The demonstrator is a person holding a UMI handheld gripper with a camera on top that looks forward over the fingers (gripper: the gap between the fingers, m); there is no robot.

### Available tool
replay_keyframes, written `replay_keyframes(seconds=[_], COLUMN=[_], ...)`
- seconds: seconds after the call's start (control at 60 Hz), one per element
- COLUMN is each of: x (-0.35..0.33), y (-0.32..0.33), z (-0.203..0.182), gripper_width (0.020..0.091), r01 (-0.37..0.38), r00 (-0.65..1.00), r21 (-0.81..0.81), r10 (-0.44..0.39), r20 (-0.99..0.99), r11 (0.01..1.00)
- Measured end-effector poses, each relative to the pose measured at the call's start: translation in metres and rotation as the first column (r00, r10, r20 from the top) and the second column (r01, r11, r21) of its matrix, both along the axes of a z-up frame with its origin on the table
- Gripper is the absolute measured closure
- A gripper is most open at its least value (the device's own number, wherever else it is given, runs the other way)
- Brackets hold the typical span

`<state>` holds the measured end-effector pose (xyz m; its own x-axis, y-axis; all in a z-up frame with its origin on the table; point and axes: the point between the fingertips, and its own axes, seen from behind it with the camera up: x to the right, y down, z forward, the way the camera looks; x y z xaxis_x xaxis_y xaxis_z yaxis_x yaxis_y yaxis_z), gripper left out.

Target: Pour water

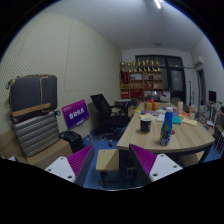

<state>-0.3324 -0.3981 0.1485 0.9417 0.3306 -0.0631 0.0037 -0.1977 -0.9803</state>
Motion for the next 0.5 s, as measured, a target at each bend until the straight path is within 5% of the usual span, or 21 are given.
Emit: replay_keyframes(seconds=[0.383, 0.5], x=[0.047, 0.080], y=[0.063, 0.102], z=[0.016, 0.017], gripper_width=[0.0317, 0.0317], r01=[0.039, 0.099], r00=[0.999, 0.995], r21=[0.051, 0.068], r10=[-0.038, -0.099], r20=[-0.014, -0.017], r11=[0.998, 0.993])
